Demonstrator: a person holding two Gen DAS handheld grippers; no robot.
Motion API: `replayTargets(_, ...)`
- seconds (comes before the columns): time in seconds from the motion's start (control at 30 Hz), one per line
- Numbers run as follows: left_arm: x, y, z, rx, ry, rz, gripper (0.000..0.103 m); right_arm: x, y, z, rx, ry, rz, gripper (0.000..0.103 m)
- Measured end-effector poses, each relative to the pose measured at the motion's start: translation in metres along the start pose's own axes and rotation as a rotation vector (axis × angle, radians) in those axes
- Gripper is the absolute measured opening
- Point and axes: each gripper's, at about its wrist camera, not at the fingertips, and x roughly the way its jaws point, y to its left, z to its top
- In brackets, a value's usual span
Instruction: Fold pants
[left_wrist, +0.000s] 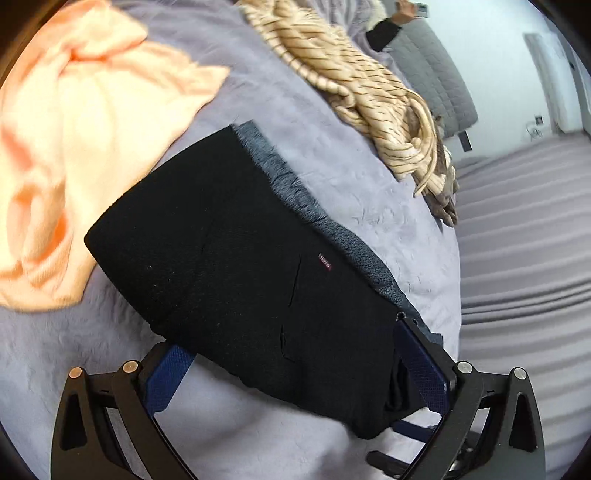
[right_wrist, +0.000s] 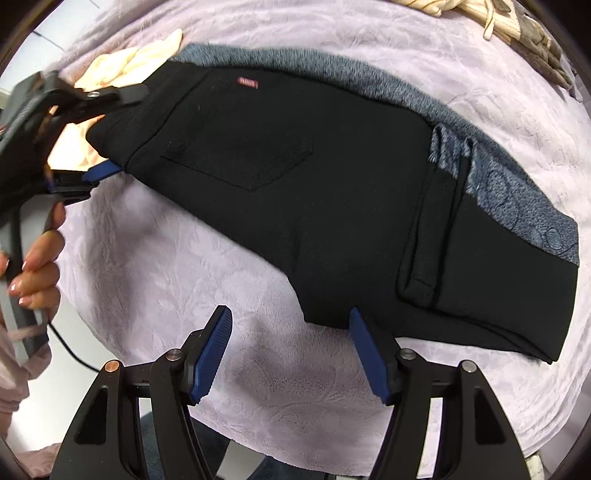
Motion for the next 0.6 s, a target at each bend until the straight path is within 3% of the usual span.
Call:
replayTargets(0.1,0.028,0.021,0.006,-0.064,0.067,0.082,0.103,-0.009,-0.007,0.005,0.018,-0.034,0.005,0.070)
replayTargets(0.17,0.040,0.038,0.007,-0.119,0.087,0.116,0.096,-0.014,-0.012,0.011,0.028,-0.052,0.005,0.070)
replayTargets(0.2,0.040,0.039,0.007,-0.123,0.076,0.132,0.089,-0.018,-0.013,0.016,0.031,-0.061,0.005,0.070)
replayTargets(0.27,0.035,0.033,0.006,-0.082,0.042,0.196,0.064,-0.030,-0.018,0.029,0.031,-0.087,0.007,0.070)
replayTargets(0.3,0.033,0.028,0.004,-0.037,0.026,0.237,0.044,-0.035,-0.019,0.036,0.030,-0.097,0.016,0.070)
replayTargets(0.33,0.031,0.019,0.001,0.032,0.016,0.264,0.041,-0.041,-0.021,0.046,0.031,-0.106,0.034,0.070)
replayTargets(0.5,0.050,-0.054,-0.042,0.602,-0.091,0.636,0.039,-0.068,-0.018,0.117,-0.001,-0.083,0.144,0.070)
replayTargets(0.53,0.057,-0.060,-0.053,0.686,-0.097,0.689,0.039,-0.073,-0.009,0.127,-0.012,-0.076,0.164,0.070)
replayTargets(0.6,0.062,-0.062,-0.062,0.732,-0.097,0.721,0.039,-0.078,0.013,0.161,-0.074,-0.027,0.216,0.074)
